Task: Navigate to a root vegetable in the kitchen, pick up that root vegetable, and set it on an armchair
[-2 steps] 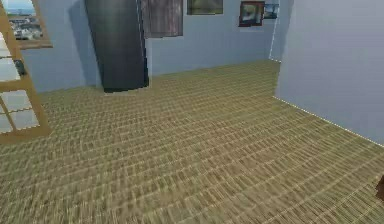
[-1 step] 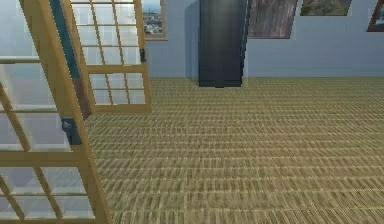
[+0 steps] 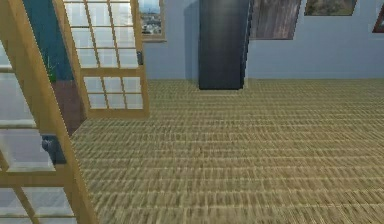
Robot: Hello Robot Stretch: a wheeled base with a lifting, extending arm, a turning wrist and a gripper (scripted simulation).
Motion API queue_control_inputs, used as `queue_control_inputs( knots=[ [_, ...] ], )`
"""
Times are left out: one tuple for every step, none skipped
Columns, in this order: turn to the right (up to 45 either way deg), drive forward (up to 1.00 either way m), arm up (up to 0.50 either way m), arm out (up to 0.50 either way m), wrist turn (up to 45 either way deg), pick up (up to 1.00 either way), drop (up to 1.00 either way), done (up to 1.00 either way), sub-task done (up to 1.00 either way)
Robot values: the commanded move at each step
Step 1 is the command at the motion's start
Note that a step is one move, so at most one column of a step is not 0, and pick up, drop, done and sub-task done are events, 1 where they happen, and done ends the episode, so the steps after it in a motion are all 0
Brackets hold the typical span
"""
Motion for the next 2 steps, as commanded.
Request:
queue_control_inputs(
  knots=[
    [-6.0,0.0,0.0,0.0,0.0,0.0,0.0,0.0,0.0],
    [0.0,1.0,0.0,0.0,0.0,0.0,0.0,0.0,0.0]
  ],
)
